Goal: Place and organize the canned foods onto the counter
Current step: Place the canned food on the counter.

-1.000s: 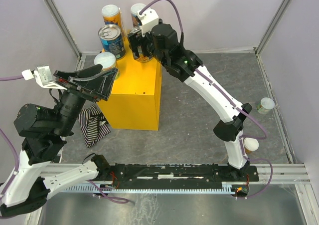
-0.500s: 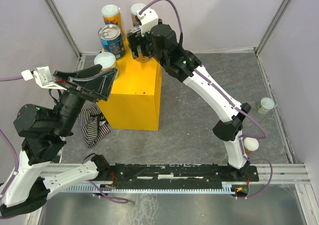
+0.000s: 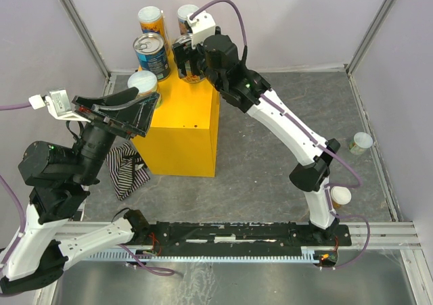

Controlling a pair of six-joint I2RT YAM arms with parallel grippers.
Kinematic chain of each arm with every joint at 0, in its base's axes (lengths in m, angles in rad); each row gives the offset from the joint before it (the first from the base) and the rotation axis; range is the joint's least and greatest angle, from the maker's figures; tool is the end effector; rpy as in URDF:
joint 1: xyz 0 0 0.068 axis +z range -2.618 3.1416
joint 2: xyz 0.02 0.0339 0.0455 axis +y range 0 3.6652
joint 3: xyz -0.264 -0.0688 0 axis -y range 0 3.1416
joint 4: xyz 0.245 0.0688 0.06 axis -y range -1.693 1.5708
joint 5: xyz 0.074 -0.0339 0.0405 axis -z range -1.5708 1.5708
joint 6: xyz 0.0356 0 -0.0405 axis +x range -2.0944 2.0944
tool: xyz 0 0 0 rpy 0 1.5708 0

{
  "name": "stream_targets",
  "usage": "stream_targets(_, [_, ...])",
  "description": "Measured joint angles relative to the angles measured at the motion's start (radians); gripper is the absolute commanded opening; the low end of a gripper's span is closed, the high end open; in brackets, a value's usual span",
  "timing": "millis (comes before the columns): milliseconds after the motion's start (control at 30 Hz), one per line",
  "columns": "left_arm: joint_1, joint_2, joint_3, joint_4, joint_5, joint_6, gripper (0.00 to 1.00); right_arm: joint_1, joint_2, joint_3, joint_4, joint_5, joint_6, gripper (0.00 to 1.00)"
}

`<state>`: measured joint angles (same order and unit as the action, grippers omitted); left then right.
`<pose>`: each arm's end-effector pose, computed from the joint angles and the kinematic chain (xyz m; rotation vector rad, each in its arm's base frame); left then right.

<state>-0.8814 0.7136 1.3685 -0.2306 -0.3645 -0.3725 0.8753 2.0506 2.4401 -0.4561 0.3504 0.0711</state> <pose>0.0581 -0.0505 0.5273 -0.0289 1.2226 -0.8932 0.2996 0.3399 0.4891 -0.3893 1.6048 0.4379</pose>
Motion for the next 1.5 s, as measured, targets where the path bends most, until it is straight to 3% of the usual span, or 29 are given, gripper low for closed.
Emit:
stream_targets(167, [0.000,0.000,0.000,-0.001,0.002,0.000,0.99,0.000,-0.010,-0.018,0.009,0.005,0.011,0.98])
stream_targets(933, [0.000,0.000,-0.001,-0.001,0.004,0.000,0.99,0.001,-0.101,-0.066,0.054,-0.010,0.014,0.99])
stream_targets(1200, [0.000,0.000,-0.002,0.001,0.006,0.000,0.98,0.005,-0.236,-0.177,0.079,-0.011,0.019,0.99])
stream_targets(1500, [0.000,0.011,-0.002,0.003,0.018,0.000,0.98,0.013,-0.494,-0.481,0.148,0.134,0.020,0.99])
